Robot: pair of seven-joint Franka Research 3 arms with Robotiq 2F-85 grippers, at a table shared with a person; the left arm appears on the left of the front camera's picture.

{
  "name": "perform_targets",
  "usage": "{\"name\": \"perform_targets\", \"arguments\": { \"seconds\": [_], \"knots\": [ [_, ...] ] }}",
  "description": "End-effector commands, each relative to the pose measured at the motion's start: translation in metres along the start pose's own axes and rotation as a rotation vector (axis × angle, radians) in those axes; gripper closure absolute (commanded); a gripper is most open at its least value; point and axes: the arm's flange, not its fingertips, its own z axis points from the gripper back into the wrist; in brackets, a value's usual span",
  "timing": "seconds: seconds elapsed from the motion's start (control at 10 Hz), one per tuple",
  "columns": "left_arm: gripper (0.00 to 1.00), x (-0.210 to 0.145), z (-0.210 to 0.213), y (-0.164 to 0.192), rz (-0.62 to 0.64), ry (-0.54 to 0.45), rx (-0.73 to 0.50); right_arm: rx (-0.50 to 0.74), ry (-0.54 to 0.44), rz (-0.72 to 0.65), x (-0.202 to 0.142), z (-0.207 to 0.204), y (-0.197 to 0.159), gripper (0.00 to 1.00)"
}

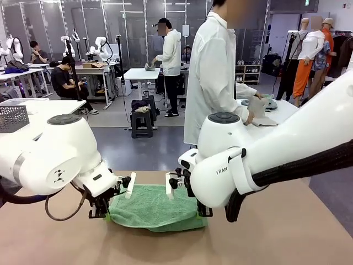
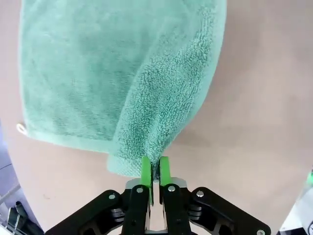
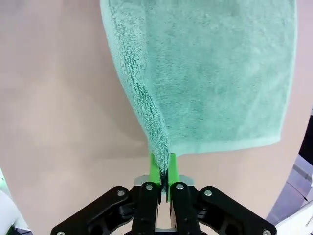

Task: Fold the towels and place them in the basket.
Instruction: When a person lays out a Towel with hook on the table, fold it in half twice.

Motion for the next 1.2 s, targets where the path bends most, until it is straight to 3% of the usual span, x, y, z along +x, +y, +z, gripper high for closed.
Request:
{"name": "perform_targets", "arguments": {
  "seconds": [0.0, 0.7, 0.9, 1.0, 1.1],
  "knots": [
    [0.92, 0.002, 0.011, 0.019, -0.009, 0.016, 0.008, 0.006, -0.001, 0.026, 0.002, 0.010, -0.019, 0.93],
    [0.92, 0.014, 0.024, 0.106, 0.073, 0.075, -0.012, 0.001, -0.014, 0.033, -0.003, 0.027, -0.091, 0.93],
    [0.92, 0.018, 0.020, 0.117, 0.086, 0.093, -0.005, 0.010, -0.016, 0.015, -0.009, 0.026, -0.109, 0.93],
    [0.92, 0.009, 0.024, 0.102, 0.071, 0.046, -0.008, 0.023, -0.010, 0.007, -0.010, 0.026, -0.112, 0.93],
    [0.92, 0.009, 0.024, 0.102, 0.071, 0.046, -0.008, -0.011, -0.013, 0.000, -0.005, 0.025, -0.096, 0.93]
  ]
}}
